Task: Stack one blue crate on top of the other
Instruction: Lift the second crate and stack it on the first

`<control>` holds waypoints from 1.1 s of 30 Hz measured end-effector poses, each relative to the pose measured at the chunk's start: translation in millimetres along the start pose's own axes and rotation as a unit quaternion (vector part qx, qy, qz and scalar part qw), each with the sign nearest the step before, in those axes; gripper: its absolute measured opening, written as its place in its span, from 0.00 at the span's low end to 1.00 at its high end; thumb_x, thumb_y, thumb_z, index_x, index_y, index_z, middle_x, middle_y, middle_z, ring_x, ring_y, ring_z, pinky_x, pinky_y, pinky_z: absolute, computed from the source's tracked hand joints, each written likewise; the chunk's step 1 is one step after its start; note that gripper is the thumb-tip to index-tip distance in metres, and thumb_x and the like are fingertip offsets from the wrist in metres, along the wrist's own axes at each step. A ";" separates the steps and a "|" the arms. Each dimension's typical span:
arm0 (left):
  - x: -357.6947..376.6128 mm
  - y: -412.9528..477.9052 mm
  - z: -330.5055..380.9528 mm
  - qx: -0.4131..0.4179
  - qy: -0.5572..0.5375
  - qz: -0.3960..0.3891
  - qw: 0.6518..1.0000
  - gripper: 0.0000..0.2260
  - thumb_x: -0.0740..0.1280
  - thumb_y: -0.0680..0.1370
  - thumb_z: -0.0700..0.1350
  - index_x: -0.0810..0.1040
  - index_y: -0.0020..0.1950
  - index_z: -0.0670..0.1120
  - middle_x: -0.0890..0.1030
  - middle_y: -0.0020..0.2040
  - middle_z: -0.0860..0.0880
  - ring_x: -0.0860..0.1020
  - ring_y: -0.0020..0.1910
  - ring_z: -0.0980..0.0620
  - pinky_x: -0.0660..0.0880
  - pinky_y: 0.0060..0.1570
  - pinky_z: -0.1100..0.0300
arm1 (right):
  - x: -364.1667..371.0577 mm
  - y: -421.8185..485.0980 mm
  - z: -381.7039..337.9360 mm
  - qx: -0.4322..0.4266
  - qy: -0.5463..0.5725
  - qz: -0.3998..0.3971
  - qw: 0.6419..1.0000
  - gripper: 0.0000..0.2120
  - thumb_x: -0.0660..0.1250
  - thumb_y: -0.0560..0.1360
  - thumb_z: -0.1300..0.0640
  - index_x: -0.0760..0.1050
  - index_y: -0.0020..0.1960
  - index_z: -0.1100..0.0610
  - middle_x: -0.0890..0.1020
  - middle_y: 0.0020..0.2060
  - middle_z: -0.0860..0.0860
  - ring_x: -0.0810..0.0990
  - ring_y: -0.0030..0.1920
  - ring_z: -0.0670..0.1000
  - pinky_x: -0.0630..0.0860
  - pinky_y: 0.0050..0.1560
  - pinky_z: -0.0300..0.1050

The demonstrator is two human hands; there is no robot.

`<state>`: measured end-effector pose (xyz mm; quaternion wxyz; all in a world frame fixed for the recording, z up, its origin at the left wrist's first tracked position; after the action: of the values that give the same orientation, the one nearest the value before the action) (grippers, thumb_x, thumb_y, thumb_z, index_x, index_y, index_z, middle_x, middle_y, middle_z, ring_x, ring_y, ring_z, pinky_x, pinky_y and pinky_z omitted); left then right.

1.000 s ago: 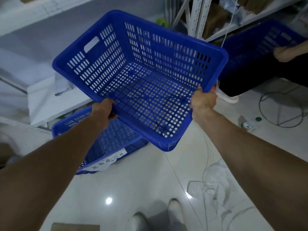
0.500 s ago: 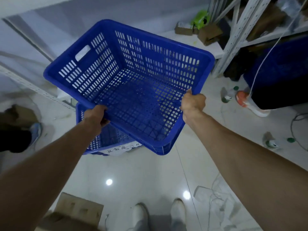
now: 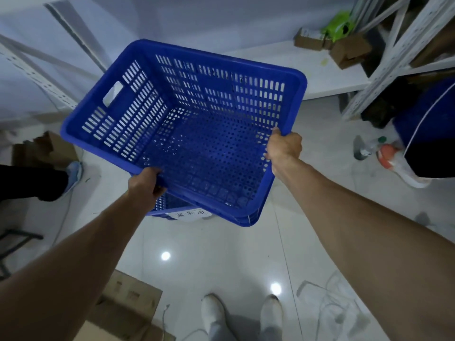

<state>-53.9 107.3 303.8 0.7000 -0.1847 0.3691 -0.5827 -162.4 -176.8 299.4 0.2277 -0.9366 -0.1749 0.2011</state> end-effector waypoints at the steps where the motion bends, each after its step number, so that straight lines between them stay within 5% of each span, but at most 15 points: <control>1: -1.4 1.3 -0.9 -0.005 -0.001 0.003 1.000 0.12 0.68 0.77 0.41 0.72 0.58 0.42 0.76 0.43 0.46 0.75 0.36 0.51 0.74 0.30 0.60 | 2.7 0.4 0.4 0.001 -0.005 -0.002 1.000 0.11 0.65 0.79 0.49 0.73 0.44 0.55 0.82 0.40 0.52 0.84 0.39 0.57 0.85 0.41 0.54; 5: -6.4 5.7 -3.5 -0.018 -0.006 0.009 1.000 0.17 0.69 0.76 0.41 0.73 0.63 0.41 0.78 0.51 0.43 0.75 0.36 0.51 0.75 0.30 0.60 | 11.7 1.3 2.5 0.003 -0.021 -0.009 1.000 0.13 0.65 0.79 0.48 0.77 0.51 0.58 0.84 0.43 0.54 0.84 0.38 0.56 0.85 0.39 0.52; 13: -6.0 10.9 -15.1 -0.047 -0.027 0.015 0.998 0.11 0.69 0.76 0.42 0.74 0.57 0.43 0.77 0.41 0.47 0.77 0.36 0.51 0.75 0.28 0.61 | 22.5 11.9 6.2 -0.015 -0.046 -0.018 0.999 0.13 0.65 0.78 0.48 0.77 0.49 0.58 0.84 0.42 0.54 0.83 0.36 0.54 0.85 0.38 0.50; 23: 7.1 9.3 -41.2 -0.096 -0.066 0.030 0.993 0.13 0.68 0.77 0.41 0.74 0.61 0.42 0.78 0.41 0.46 0.77 0.37 0.50 0.78 0.35 0.59 | 42.3 39.5 5.2 -0.052 -0.122 -0.050 0.990 0.13 0.64 0.80 0.48 0.72 0.43 0.56 0.79 0.37 0.51 0.77 0.26 0.51 0.70 0.22 0.37; 33: 14.8 5.6 -70.2 -0.155 -0.118 0.017 0.981 0.12 0.69 0.76 0.43 0.74 0.59 0.44 0.77 0.44 0.47 0.76 0.40 0.51 0.80 0.46 0.60 | 60.4 63.5 7.7 -0.105 -0.222 -0.065 0.967 0.18 0.64 0.79 0.45 0.78 0.47 0.60 0.84 0.41 0.57 0.84 0.36 0.58 0.84 0.38 0.51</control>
<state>-100.8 106.6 249.2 0.7110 -0.3526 0.3730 -0.4806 -99.2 -201.7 243.6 0.0965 -0.8738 -0.3014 0.3692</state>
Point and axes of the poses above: each hand's wrist, its own y-axis towards the middle knuckle, its own x-axis out of the palm, z = x × y, the point moved 1 cm from there along y, towards the middle knuckle
